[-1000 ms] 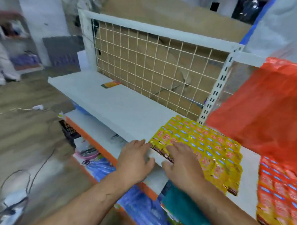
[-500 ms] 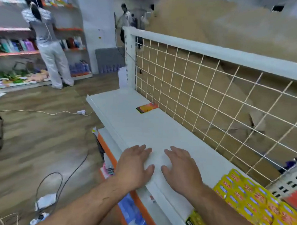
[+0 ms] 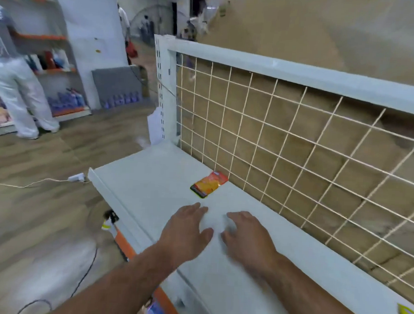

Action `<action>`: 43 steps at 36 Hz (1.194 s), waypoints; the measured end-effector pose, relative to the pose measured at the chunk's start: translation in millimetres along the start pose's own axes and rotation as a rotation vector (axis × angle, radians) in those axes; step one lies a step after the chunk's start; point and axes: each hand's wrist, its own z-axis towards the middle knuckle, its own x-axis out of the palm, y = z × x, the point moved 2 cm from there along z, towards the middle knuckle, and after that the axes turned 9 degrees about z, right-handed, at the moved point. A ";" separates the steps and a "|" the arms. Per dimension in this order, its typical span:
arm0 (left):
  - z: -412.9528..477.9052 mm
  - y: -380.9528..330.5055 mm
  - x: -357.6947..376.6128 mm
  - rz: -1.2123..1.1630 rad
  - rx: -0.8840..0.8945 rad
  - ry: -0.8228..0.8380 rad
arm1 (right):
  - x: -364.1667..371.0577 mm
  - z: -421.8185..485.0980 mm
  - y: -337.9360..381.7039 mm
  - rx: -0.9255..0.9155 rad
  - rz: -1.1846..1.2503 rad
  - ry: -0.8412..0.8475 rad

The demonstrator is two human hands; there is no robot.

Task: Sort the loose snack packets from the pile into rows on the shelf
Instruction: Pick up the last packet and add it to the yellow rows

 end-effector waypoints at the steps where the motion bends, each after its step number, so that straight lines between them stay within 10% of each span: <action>1: 12.3 8.4 -1.9 -0.011 0.000 0.021 | 2.9 11.2 6.5 0.034 0.000 -0.008; 22: 144.0 73.5 -14.2 -0.054 0.191 0.246 | 17.9 140.0 44.2 0.541 0.526 -0.151; 43: 86.7 52.2 -25.7 -0.007 0.167 0.312 | 20.9 108.9 11.0 0.439 0.793 -0.102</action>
